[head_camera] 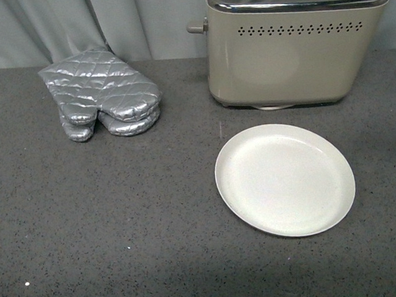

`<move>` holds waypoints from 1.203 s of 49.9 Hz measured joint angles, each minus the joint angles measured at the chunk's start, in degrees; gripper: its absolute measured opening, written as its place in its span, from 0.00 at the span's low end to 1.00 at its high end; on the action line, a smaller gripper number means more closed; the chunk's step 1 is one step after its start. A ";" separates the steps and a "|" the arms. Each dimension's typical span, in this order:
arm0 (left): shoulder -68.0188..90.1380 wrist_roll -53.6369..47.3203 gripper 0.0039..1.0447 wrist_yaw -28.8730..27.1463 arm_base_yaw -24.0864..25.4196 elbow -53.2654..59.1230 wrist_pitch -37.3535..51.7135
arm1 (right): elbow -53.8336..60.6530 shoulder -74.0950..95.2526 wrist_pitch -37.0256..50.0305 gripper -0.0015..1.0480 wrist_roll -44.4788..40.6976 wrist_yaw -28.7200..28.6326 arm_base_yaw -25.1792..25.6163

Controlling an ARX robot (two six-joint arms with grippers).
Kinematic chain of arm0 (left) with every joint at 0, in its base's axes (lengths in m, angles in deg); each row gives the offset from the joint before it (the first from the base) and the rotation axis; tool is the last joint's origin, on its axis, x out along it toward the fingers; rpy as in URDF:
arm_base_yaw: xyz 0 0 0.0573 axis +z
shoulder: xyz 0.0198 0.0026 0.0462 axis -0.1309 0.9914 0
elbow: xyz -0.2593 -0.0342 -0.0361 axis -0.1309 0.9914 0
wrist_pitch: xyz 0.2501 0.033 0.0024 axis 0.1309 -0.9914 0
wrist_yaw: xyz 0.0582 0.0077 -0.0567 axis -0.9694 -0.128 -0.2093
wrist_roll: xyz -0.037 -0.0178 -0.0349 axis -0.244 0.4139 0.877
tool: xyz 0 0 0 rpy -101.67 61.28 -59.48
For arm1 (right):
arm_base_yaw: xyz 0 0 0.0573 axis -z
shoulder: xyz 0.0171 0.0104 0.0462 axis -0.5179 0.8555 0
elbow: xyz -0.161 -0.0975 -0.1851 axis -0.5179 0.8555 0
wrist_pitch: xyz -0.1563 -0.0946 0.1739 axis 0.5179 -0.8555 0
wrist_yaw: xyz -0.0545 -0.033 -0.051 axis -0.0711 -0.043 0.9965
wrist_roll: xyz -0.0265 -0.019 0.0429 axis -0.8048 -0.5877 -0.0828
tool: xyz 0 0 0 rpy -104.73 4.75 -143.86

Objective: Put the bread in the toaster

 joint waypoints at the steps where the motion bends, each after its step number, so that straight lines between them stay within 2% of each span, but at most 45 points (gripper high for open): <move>1: 0.00 0.00 0.94 -0.02 0.00 0.02 0.00 | 0.92 -0.48 0.59 0.80 1.42 -2.99 0.46; 6: 0.00 0.00 0.94 -0.07 0.00 0.02 -0.02 | 6.05 -3.10 2.05 0.65 5.22 -10.19 2.10; 13: -0.02 0.00 0.94 -0.07 0.00 0.02 -0.02 | 11.28 -7.17 3.21 0.46 6.93 -12.07 3.96; 17: 0.00 0.00 0.94 -0.04 0.00 0.02 -0.02 | 14.58 -9.99 3.61 0.31 7.52 -13.00 5.44; 24: 0.00 0.00 0.94 -0.02 0.00 0.02 -0.02 | 18.18 -13.53 3.61 0.12 7.76 -14.49 6.73; 27: 0.00 0.00 0.94 -0.04 0.00 0.00 -0.02 | 20.24 -16.06 3.41 0.00 7.69 -15.30 7.52; 31: 0.00 0.00 0.94 -0.07 0.00 0.00 -0.02 | 22.51 -19.17 2.45 0.01 7.91 -16.35 8.39; 34: 0.00 0.00 0.94 -0.04 0.00 0.02 -0.02 | 23.80 -21.35 1.49 0.01 7.91 -20.22 11.26; 38: 0.00 0.00 0.94 -0.04 0.00 0.02 -0.02 | 25.42 -24.46 -0.02 0.01 7.93 -20.39 13.11; 58: 0.00 0.00 0.94 -0.04 0.00 0.02 -0.02 | 29.24 -36.04 -7.69 0.01 7.93 -20.85 13.18; 60: 0.00 -0.02 0.94 -0.04 0.00 0.02 -0.02 | 30.45 -36.41 -6.19 0.01 7.93 -20.85 13.18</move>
